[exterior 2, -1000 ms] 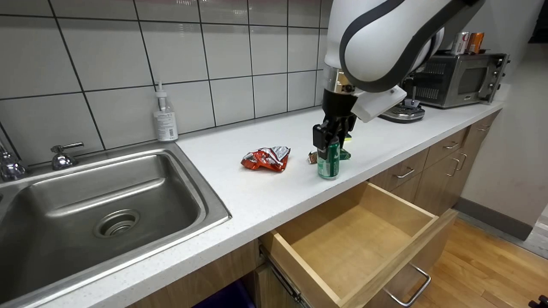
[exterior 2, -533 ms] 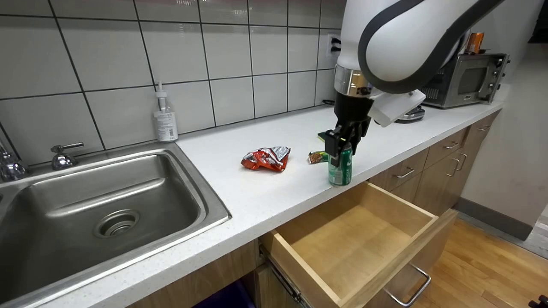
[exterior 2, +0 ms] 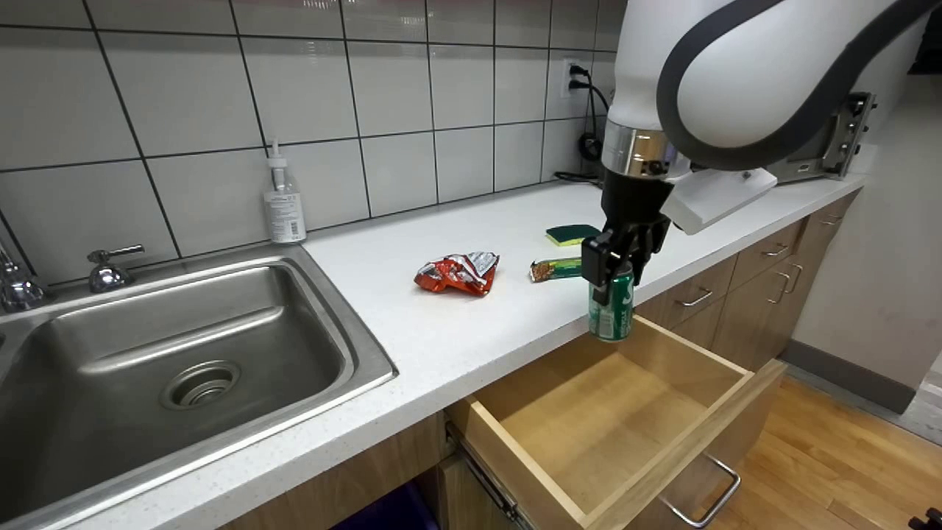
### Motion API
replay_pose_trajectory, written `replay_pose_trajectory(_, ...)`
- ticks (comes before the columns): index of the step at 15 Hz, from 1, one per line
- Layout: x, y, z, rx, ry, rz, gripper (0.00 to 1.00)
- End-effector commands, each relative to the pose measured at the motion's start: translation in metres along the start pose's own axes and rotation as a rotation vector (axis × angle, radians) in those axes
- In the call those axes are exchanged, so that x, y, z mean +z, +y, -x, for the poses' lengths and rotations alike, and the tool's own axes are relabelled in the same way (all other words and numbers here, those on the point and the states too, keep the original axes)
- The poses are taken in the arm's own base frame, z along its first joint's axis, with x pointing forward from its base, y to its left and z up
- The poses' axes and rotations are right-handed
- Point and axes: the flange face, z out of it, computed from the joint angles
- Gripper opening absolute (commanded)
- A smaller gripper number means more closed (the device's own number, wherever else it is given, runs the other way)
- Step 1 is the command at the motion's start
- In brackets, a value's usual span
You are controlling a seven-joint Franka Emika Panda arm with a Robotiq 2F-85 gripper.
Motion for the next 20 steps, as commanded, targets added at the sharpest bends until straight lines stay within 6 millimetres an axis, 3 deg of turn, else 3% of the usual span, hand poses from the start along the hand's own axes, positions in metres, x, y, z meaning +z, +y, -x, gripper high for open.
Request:
replay_pose_trajectory(1,-0.002,-0.001,0.018,0.059,0.005,-0.019,0.39)
replay_pose_trajectory(12,0.039,-0.006,0.044,0.041,0.001,-0.018,0.39)
replay_pose_trajectory(20,0.063,-0.003,0.042,0.029,0.019,-0.023,0.39)
